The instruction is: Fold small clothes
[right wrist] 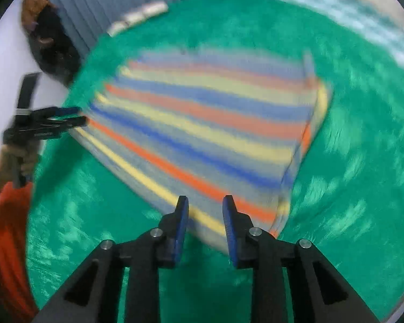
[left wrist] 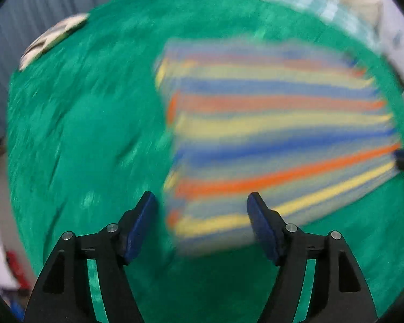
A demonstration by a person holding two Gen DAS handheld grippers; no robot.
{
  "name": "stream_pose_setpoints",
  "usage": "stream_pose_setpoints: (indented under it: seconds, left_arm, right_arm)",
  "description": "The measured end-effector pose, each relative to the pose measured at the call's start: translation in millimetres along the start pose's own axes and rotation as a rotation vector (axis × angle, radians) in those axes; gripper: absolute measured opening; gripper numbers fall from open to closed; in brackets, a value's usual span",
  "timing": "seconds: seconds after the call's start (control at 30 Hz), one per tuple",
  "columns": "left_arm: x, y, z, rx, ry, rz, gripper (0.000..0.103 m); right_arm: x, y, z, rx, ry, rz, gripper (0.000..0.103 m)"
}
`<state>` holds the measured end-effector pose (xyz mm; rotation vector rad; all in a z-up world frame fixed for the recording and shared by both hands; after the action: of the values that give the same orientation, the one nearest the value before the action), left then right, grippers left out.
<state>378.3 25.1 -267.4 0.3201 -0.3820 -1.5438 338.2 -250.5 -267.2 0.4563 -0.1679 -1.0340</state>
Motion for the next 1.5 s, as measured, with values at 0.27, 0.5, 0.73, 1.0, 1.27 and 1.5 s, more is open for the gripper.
stream_pose_setpoints:
  seconds: [0.27,0.5,0.73,1.0,1.27,1.5]
  left_arm:
    - [12,-52,70,0.084,-0.029,0.052,0.085]
    - [73,-62,107,0.169,0.002,-0.082,0.085]
    - [101,-67,123,0.208,0.006,-0.149,0.085]
    - [113,-62,117,0.201,0.004,-0.161,0.085]
    - [197,-64,97,0.162,-0.131,-0.325,0.085]
    - [292,-45,56,0.121,-0.284,-0.440,0.083]
  right_arm:
    - [17,-73,68,0.128,-0.112,-0.252,0.042]
    - [-27,-73,97,0.238,-0.097,-0.274,0.061]
    - [-44,-65,83,0.215,-0.063,-0.290,0.061]
    - [-62,-56,74,0.222,-0.031,-0.265,0.061]
    - [-9,-23,74,0.207,-0.079,-0.219,0.061]
    - [103,36,35,0.152,-0.005,-0.333,0.063]
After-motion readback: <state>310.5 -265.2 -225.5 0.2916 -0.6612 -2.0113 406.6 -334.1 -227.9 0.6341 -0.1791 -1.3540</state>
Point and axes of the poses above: each gripper's, at about its wrist camera, not at the fingertips, and z roughly against the way its jaws point, x to its right, y to its top, the point moved 6 cm from there along -z, roughly the way its jaws point, and after that the axes turned 13 degrees about z, right-handed, at the moved point
